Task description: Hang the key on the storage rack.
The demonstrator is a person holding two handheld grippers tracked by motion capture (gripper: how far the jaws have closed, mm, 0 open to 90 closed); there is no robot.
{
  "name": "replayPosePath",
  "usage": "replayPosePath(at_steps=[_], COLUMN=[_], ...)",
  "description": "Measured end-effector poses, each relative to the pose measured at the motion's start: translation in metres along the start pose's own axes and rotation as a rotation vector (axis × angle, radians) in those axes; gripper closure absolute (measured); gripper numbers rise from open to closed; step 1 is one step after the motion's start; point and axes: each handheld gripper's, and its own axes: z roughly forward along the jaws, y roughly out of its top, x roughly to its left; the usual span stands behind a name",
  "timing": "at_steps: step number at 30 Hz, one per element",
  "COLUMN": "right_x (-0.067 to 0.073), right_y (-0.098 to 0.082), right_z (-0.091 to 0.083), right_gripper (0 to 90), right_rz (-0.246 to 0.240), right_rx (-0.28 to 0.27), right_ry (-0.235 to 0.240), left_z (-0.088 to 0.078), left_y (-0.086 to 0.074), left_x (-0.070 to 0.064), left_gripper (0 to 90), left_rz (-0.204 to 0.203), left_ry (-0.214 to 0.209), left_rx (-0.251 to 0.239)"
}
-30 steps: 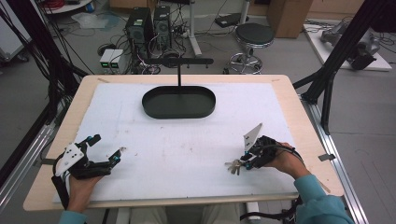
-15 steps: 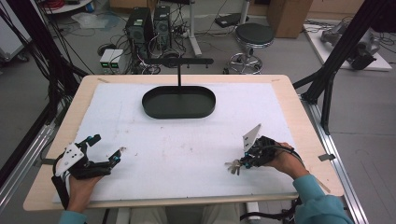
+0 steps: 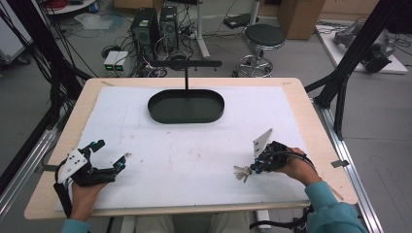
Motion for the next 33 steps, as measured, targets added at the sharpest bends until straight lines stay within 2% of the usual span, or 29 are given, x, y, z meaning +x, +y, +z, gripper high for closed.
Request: replayPosePath(at_steps=[5, 9, 15, 17, 18, 21, 22, 26, 27, 28, 30, 33], right_x=[0.001, 0.003, 0.005, 0.005, 0.006, 0.006, 0.005, 0.003, 0.0, 0.0, -0.004, -0.009], right_y=[0.001, 0.001, 0.001, 0.002, 0.005, 0.008, 0.013, 0.02, 0.025, 0.025, 0.032, 0.038], right_z=[0.0, -0.001, -0.008, -0.011, -0.016, -0.021, -0.027, -0.037, -0.043, -0.043, -0.054, -0.06], right_gripper=[88.7, 88.9, 89.0, 89.0, 89.0, 89.0, 89.0, 89.0, 89.0, 89.0, 88.9, 88.9], right_rz=[0.003, 0.034, 0.083, 0.087, 0.111, 0.122, 0.142, 0.155, 0.159, 0.159, 0.175, 0.186], right_rx=[0.006, 0.0, -0.052, -0.082, -0.104, -0.126, -0.157, -0.193, -0.231, -0.231, -0.288, -0.321], right_ry=[-0.005, -0.013, -0.011, -0.013, -0.012, -0.018, -0.013, -0.025, -0.031, -0.031, -0.041, -0.048], left_z=[0.0, 0.0, 0.0, 0.0, 0.0, 0.0, 0.0, 0.0, 0.0, -0.001, 0.0, -0.001], left_y=[0.0, 0.0, 0.0, 0.0, 0.0, 0.0, 0.0, 0.0, 0.0, 0.0, 0.0, 0.0], left_x=[0.0, 0.0, 0.0, 0.0, 0.0, 0.0, 0.0, 0.0, 0.0, 0.0, 0.0, 0.0], left_gripper=[1.7, 1.7, 1.7, 1.7, 1.7, 1.7, 1.7, 1.7, 1.7, 1.7, 1.7, 1.7], left_rz=[-0.002, -0.001, -0.003, -0.004, -0.004, -0.001, -0.001, -0.005, -0.005, -0.005, -0.004, -0.004], left_ry=[0.001, 0.0, 0.001, 0.0, 0.0, 0.001, 0.001, 0.001, 0.002, 0.001, 0.002, 0.001], left_rx=[-0.001, 0.0, -0.002, -0.001, -0.002, -0.001, -0.003, -0.005, -0.006, -0.005, -0.007, -0.008])
